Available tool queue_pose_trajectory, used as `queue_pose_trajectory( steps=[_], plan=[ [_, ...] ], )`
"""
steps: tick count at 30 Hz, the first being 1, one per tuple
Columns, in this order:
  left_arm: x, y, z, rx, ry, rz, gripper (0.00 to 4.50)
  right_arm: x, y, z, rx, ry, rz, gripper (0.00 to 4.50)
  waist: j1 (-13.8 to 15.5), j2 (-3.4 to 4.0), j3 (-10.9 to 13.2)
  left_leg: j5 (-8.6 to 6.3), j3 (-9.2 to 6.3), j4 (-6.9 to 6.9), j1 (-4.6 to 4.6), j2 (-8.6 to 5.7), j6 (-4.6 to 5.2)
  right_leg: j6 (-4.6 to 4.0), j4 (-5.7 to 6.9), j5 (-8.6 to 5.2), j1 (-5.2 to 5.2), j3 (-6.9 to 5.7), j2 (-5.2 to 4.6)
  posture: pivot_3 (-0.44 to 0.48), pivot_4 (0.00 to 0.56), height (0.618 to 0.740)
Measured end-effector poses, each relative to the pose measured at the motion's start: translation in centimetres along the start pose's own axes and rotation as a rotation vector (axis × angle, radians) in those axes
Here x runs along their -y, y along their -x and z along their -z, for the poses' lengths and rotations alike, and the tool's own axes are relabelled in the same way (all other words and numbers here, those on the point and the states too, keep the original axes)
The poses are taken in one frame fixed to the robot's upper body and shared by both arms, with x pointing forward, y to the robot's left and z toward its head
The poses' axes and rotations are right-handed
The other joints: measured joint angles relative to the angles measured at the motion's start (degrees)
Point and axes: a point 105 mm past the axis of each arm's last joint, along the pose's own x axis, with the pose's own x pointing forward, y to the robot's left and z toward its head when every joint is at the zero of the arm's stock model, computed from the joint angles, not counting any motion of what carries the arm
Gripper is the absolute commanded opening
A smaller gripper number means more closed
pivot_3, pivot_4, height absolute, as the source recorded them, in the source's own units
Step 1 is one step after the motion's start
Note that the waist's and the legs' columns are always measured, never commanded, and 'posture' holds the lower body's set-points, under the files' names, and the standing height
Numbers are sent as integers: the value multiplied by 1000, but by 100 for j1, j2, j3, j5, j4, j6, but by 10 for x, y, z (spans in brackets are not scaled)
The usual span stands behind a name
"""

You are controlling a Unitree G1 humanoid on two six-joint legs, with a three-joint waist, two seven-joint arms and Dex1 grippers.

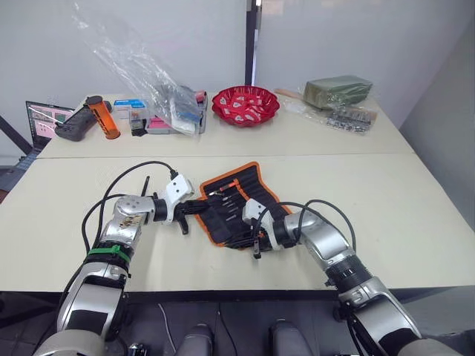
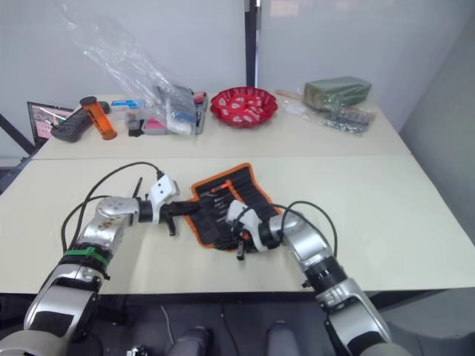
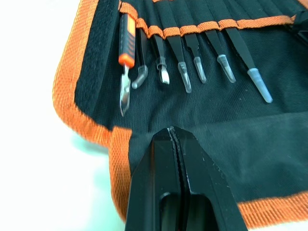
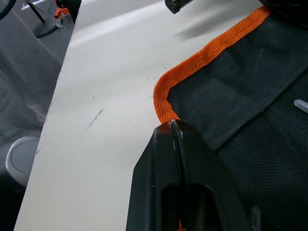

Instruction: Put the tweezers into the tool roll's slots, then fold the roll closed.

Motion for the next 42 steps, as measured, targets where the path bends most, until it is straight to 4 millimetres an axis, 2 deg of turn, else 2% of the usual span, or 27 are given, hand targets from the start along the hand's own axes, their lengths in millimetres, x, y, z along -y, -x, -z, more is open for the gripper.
queue_pose_trajectory(
  steps=[4, 9, 13, 16, 20, 22, 25, 30, 33, 39, 42],
  plan=[
    [-10, 19, -14, 43, 28, -39, 0, 2, 19, -17, 98, -77, 25, 30, -8, -3, 18, 7, -7, 19, -85, -1, -9, -28, 17, 17, -81, 0, 0, 0, 150, 740],
    [-6, 30, -37, 108, 33, -30, 0, -4, 42, -54, 246, -114, 14, 30, -49, -4, 22, 6, -7, 6, -81, -2, -9, -43, 14, 26, -80, -1, 0, 0, 150, 740],
    [-2, 42, -43, 129, 52, -50, 0, 8, 69, -69, 292, -114, 107, 30, -59, -3, 30, 6, -7, 0, -76, -2, -8, -40, 13, 24, -81, 0, 0, 0, 150, 740],
    [1, 57, -44, 135, 72, -86, 0, 19, 80, -64, 269, -96, 199, 30, -64, -4, 33, 6, -5, 0, -77, -2, -8, -35, 9, 21, -81, 1, 0, 0, 150, 740],
    [5, 85, -40, 135, 118, -159, 0, 37, 95, -38, 203, -81, 338, 30, -55, -4, 44, 6, -3, -1, -77, -1, -7, -33, 8, 20, -81, 3, 0, 0, 150, 740],
    [8, 100, -34, 129, 155, -211, 0, 43, 95, -23, 166, -82, 384, 30, -59, -4, 48, 5, -1, -3, -76, 0, -6, -34, 7, 20, -83, 4, 0, 0, 150, 740],
    [14, 118, -28, 136, 213, -279, 0, 44, 83, -5, 124, -76, 399, 30, -54, -6, 53, 5, 0, -2, -77, 0, -7, -37, 6, 22, -83, 4, 0, 0, 150, 740],
    [26, 155, -14, 121, 293, -440, 0, 48, 75, 10, 100, -67, 435, 30, -43, -12, 59, 5, 1, -3, -73, 1, -7, -45, 3, 25, -78, 7, 0, 0, 150, 740],
    [30, 170, -10, 134, 332, -528, 809, 50, 75, 12, 90, -49, 451, 0, -21, -15, 59, 4, 1, -1, -70, 1, -8, -44, 0, 25, -71, 6, 0, 0, 150, 740],
    [44, 191, -9, 193, 414, -662, 2781, 50, 74, 14, 76, -31, 461, 0, 8, -24, 55, 4, 2, -2, -59, 2, -8, -46, 0, 24, -64, 7, 0, 0, 150, 740],
    [59, 203, 3, 174, 455, -742, 3788, 48, 70, 13, 72, -16, 446, 0, -3, -25, 54, 2, 10, -5, -57, 2, -7, -52, -3, 25, -63, 14, -1, 0, 150, 740]
  ],
)
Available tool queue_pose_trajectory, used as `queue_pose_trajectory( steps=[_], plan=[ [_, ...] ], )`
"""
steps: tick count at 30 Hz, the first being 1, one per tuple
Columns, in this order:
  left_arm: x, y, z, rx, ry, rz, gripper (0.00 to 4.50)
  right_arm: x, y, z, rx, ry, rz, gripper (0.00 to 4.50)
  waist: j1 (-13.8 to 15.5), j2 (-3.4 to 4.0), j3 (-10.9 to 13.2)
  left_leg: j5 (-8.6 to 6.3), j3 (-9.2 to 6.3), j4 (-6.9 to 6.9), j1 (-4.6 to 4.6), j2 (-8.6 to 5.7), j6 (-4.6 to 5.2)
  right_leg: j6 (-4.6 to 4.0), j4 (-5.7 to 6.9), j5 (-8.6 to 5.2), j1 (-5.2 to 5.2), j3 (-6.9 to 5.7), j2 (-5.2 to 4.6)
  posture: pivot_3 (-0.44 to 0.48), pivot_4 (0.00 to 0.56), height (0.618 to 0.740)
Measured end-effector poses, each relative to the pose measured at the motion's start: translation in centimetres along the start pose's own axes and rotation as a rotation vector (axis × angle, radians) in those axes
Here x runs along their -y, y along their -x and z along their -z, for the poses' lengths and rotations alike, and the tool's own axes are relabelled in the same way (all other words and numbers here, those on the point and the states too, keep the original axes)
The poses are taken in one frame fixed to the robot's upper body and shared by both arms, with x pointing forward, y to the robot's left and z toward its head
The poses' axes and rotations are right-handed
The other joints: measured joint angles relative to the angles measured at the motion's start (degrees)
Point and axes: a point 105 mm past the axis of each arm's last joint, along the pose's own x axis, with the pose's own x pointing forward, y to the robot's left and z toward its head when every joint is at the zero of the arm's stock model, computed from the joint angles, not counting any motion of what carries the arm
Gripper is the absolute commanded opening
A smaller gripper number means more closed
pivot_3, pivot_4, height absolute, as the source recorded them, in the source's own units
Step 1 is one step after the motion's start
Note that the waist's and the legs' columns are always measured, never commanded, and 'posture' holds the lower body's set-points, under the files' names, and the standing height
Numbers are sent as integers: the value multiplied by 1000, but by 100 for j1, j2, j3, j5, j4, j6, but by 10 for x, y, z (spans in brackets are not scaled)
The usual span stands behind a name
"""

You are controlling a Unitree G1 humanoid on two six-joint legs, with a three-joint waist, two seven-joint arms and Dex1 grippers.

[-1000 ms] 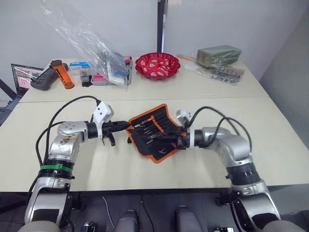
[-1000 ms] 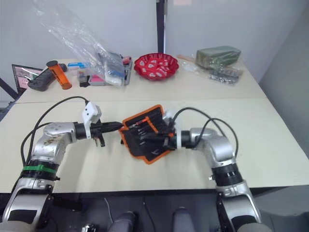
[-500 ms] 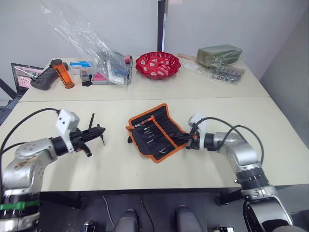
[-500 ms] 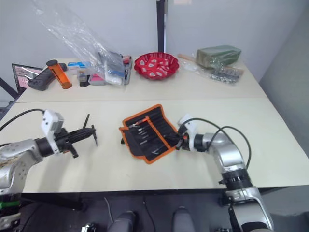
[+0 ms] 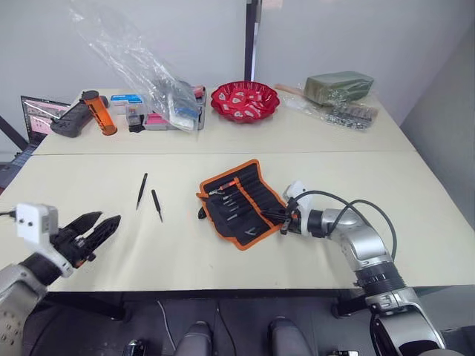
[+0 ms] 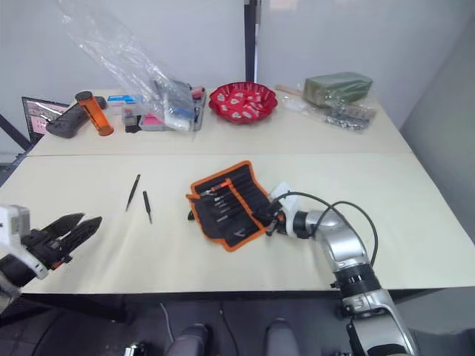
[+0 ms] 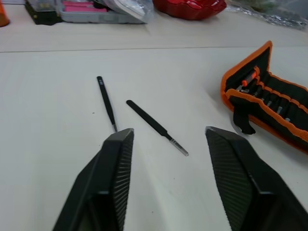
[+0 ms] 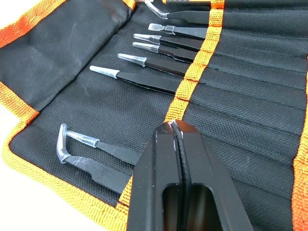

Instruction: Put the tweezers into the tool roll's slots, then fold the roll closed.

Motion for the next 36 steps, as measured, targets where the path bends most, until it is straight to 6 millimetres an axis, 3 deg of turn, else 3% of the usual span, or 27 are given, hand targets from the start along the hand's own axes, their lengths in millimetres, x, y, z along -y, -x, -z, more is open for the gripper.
queue_pose_trajectory(
  steps=[2, 9, 14, 20, 25, 33, 36],
  plan=[
    [-3, 11, 11, -17, 25, -63, 4467, 0, -1, 1, -8, 14, -3, 0, 12, -2, -1, 0, 0, -1, 2, 1, 0, -5, 0, -1, 1, -1, 0, 0, 150, 740],
    [-2, 34, 33, -22, 83, -185, 4489, 1, 0, 2, -15, 27, 1, 0, 79, -21, -11, -1, 5, 1, 7, 3, -1, -10, -7, -2, 8, -1, 0, 0, 150, 740],
    [-2, 31, 35, -3, 85, -215, 4489, -2, 0, 3, -15, 34, -3, 0, 97, -29, -16, -1, 6, 2, 5, 3, -1, -7, -14, -6, 11, -1, 0, 0, 150, 740],
    [-14, -8, 9, 60, 37, -249, 4489, -11, -3, 3, -10, 41, -25, 0, 121, -34, -20, -1, 6, 3, 6, 2, -1, -9, -14, -4, 11, -2, 0, 0, 150, 740],
    [-31, -50, 18, -11, 58, -307, 4489, -16, -4, 3, -4, 36, -24, 0, 109, -35, -20, -1, 6, 0, 5, 2, -1, -17, -10, 1, 8, -3, 0, 0, 150, 740],
    [-33, -106, 12, -62, 18, -289, 4489, -22, -8, 1, 6, 25, -27, 0, 100, -37, -19, 0, 4, 0, 2, 2, -1, -10, -8, -3, 5, -5, 1, 0, 150, 740],
    [-32, -120, 20, -104, -9, -284, 4489, -25, -8, 2, 11, 27, -34, 0, 80, -37, -19, -1, 5, -3, 6, 1, -1, -14, -7, 0, 4, -5, 1, 0, 150, 740]
  ],
)
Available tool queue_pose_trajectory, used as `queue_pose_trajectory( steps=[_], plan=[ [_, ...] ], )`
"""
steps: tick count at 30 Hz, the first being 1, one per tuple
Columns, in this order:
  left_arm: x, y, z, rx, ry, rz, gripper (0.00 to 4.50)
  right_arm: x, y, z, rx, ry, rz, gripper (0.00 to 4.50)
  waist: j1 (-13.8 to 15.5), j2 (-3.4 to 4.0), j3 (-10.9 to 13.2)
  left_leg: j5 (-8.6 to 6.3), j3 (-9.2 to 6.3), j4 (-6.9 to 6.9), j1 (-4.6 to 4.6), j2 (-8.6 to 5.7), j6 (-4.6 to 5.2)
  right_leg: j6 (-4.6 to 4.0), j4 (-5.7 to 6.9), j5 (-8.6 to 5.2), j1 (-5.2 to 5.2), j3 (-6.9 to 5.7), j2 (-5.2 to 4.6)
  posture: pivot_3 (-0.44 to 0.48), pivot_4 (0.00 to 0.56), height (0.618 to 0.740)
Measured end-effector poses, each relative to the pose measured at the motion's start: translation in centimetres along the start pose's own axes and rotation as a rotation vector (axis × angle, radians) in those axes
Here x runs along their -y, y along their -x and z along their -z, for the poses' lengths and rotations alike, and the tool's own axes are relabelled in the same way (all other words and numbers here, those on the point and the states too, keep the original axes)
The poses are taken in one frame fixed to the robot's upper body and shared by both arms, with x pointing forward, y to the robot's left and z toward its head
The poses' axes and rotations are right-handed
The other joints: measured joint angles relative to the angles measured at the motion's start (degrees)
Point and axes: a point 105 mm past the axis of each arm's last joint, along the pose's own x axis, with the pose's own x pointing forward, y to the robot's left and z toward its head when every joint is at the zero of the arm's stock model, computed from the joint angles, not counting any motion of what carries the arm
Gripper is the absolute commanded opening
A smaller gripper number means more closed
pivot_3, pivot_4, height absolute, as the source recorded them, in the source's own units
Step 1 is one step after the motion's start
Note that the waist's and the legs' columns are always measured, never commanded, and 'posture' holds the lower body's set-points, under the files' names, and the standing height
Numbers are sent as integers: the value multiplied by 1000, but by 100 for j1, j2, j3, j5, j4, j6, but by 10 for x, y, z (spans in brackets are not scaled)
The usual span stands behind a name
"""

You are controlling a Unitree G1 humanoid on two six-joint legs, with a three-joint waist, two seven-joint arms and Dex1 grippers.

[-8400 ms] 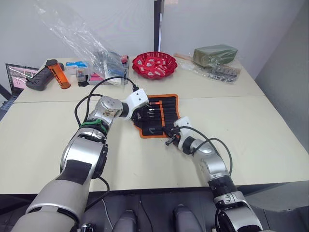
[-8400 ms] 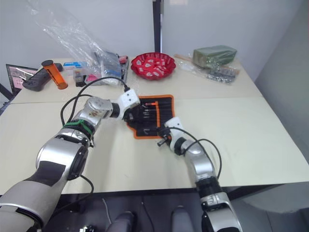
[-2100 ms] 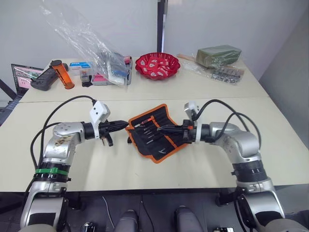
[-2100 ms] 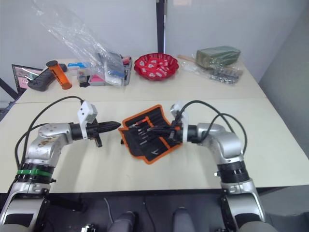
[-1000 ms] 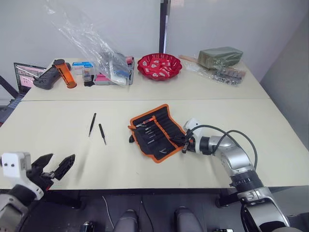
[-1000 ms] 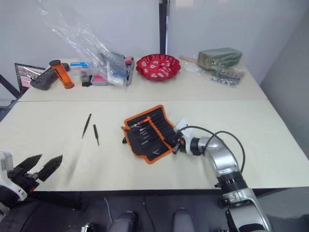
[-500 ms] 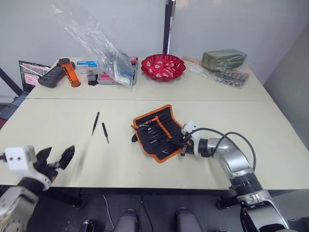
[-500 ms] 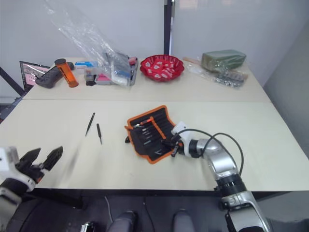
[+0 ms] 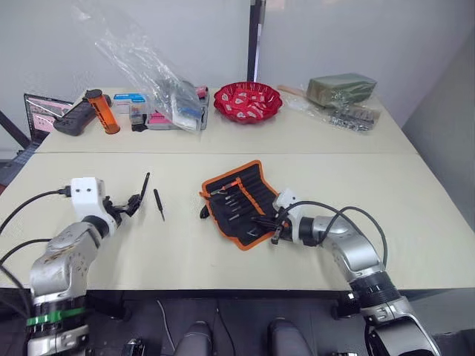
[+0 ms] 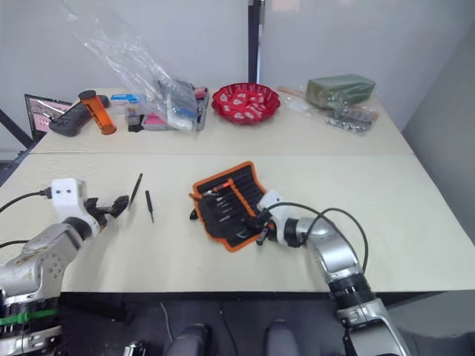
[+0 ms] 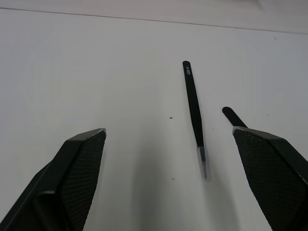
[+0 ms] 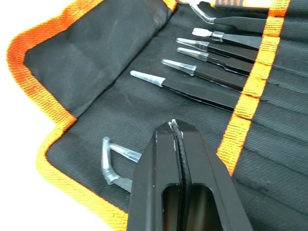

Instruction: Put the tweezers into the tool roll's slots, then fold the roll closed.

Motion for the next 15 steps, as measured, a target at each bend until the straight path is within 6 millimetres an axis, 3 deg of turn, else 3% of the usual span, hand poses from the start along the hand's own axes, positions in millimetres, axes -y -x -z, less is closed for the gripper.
queue_pose_trajectory(
  steps=[4, 15],
  plan=[
    [7, -16, 10, -33, -1, 9, 4489, 1, 1, 0, -1, 1, 6, 0, 12, -1, 1, 0, 0, 3, -5, 0, 0, 1, 0, 0, -3, -1, 0, 0, 150, 740],
    [6, -43, 4, -8, -14, -14, 1014, 4, 5, 1, -10, -9, 27, 0, 57, -1, 0, 1, -1, 8, -1, -1, -2, 20, 5, -10, 2, -1, 0, 0, 150, 740]
  ],
)
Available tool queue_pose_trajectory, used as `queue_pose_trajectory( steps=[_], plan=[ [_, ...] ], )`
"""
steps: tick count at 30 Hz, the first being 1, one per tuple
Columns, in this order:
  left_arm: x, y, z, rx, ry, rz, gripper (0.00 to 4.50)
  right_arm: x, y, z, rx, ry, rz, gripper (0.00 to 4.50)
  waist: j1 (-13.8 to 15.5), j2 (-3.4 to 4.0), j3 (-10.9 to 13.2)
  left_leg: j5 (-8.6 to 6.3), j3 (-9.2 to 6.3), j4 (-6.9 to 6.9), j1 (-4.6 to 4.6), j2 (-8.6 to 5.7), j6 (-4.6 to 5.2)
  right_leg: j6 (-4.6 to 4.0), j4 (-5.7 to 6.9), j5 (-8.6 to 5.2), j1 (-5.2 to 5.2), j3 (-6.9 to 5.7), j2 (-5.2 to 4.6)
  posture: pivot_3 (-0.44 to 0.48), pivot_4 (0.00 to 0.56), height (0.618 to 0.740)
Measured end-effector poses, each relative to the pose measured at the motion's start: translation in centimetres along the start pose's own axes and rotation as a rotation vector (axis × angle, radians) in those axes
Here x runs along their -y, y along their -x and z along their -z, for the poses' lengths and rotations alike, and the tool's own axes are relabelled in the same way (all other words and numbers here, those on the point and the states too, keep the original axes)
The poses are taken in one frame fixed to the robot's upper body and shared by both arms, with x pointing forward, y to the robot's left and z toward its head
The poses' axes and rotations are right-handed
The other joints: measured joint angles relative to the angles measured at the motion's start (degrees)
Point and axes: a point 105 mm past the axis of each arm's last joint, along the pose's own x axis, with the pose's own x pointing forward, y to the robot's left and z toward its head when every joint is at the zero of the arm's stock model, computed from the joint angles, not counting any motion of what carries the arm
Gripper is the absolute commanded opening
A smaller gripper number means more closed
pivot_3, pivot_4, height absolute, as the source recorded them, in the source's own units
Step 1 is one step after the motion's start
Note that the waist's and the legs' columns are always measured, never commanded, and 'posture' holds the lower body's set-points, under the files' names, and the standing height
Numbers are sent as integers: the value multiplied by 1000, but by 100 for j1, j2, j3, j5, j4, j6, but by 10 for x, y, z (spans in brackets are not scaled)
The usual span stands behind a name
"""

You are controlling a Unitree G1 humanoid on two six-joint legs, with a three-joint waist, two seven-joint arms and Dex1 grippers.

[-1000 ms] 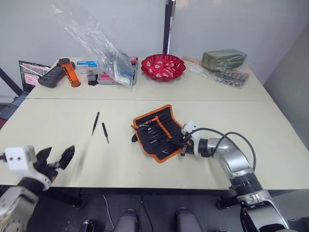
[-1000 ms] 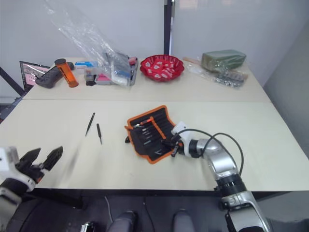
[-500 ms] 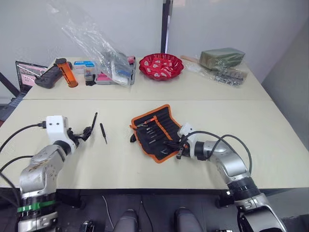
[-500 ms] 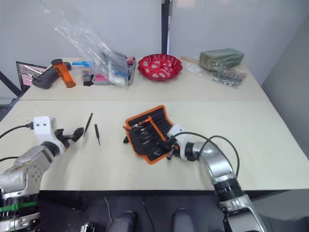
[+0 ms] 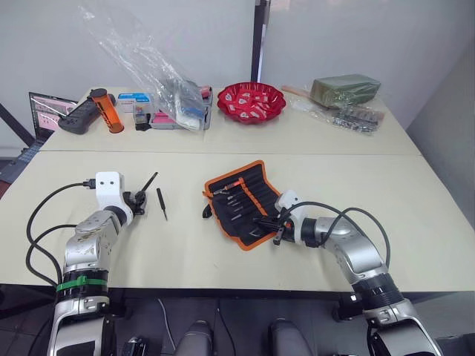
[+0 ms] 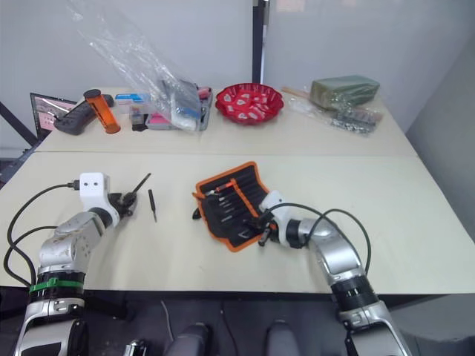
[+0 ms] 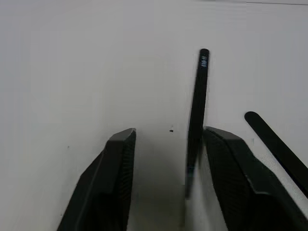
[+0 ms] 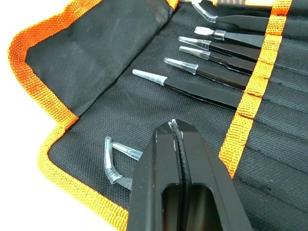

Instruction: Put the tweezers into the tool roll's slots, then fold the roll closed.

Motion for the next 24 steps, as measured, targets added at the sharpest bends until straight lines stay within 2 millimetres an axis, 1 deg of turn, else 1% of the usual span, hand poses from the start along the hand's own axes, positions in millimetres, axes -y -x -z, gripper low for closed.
queue_pose_trajectory(
  steps=[3, 9, 13, 15, 17, 19, 21, 22, 24],
  plan=[
    [-1, -3, 0, 7, -43, -15, 34, -1, 0, 0, 2, 2, 3, 0, 0, 0, 0, 0, 0, 0, 0, 0, 0, 2, 0, -1, 0, 0, 0, 0, 150, 740],
    [-6, -3, -2, 29, -43, -29, 34, -2, -1, -1, 3, 3, 2, 0, -16, 0, 0, 0, -1, 0, 0, 0, 0, 4, 3, -2, -1, 0, 0, 0, 150, 740],
    [-18, 4, -9, 65, -19, -55, 34, -4, -4, -2, 7, 2, -6, 0, -47, -1, 1, 0, -2, -3, -3, 0, 0, 2, 4, -1, -8, 0, 0, 0, 150, 740],
    [-20, 13, -28, 135, -26, -38, 34, -3, -4, -2, 6, 0, -7, 0, -51, -9, 5, 0, -5, -4, -5, 0, 0, -9, 6, 5, -10, -1, 0, 0, 150, 740],
    [-13, 25, -60, 228, -79, 18, 34, -3, -4, -1, 3, -3, -6, 0, -47, -16, 9, 1, -6, -3, -6, 0, -2, -9, 6, 5, -9, -2, 0, 0, 150, 740],
    [0, 36, -92, 307, -155, 86, 34, -2, -5, -1, 3, -4, -5, 0, -30, -16, 9, 1, -5, -2, -5, 0, -2, 3, 4, -2, -4, -2, 0, 0, 150, 740],
    [17, 45, -114, 354, -222, 158, 34, -3, -6, -1, 4, -6, -3, 0, -30, -16, 9, 1, -4, -3, -1, 0, -2, 9, 3, -5, -1, -2, 0, 0, 150, 740],
    [28, 48, -120, 359, -239, 203, 34, -3, -6, -1, 5, -6, -3, 0, -33, -16, 9, 1, -4, -3, -1, 0, -1, 9, 3, -6, -1, -2, 0, 0, 150, 740],
    [53, 52, -124, 337, -284, 326, 34, -3, -7, -1, 10, -7, 0, 0, -51, -16, 9, 1, -4, -4, -1, 0, -1, 11, 5, -6, -3, -2, 0, 0, 150, 740]
  ],
)
